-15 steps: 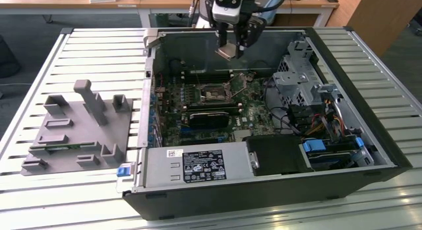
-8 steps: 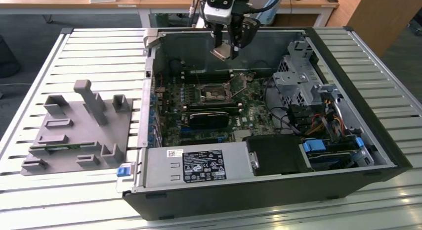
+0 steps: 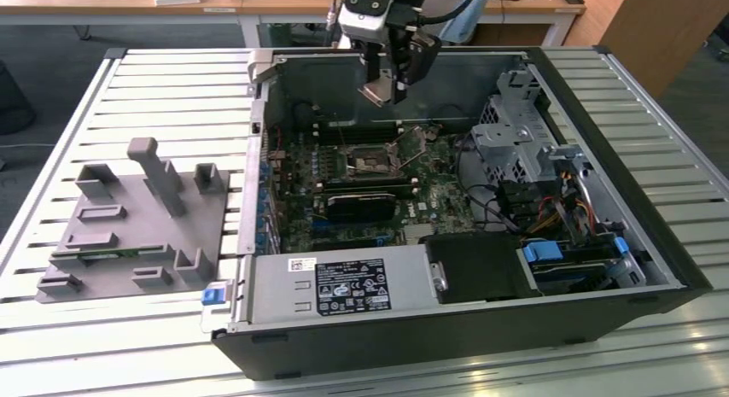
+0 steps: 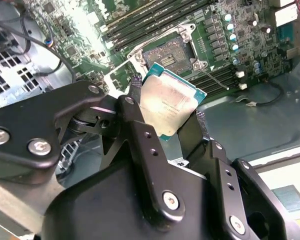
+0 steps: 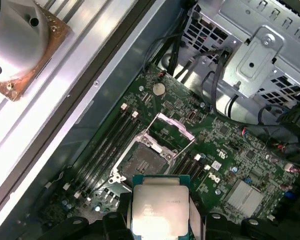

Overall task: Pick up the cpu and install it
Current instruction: 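Place the cpu into insertion slot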

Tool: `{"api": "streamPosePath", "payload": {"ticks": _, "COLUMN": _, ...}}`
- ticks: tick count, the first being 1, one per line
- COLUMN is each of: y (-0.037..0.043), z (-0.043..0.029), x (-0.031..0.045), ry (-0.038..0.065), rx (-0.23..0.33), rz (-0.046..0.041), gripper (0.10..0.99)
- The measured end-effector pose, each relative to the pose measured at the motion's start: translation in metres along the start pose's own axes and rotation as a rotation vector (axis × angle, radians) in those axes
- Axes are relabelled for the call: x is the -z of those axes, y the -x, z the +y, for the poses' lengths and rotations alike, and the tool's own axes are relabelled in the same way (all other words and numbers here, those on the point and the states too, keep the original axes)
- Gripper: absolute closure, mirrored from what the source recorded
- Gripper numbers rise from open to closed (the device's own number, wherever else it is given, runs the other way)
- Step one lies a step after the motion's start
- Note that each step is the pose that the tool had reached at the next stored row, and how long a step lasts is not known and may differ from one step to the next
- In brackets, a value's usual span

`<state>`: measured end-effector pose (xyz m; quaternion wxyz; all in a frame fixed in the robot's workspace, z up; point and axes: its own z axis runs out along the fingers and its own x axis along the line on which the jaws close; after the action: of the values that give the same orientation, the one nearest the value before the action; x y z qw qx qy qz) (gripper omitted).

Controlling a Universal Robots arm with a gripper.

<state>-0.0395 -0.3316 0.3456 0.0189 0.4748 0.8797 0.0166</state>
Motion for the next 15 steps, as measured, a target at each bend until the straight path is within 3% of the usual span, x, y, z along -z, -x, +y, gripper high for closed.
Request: {"api": "streamPosePath", "payload": {"ticks": 15, "y": -0.0003, "z": -0.0006, "x": -0.0054, "ry": -0.005, "rx": -0.262, "rz": -0.0123, "gripper": 0.545}}
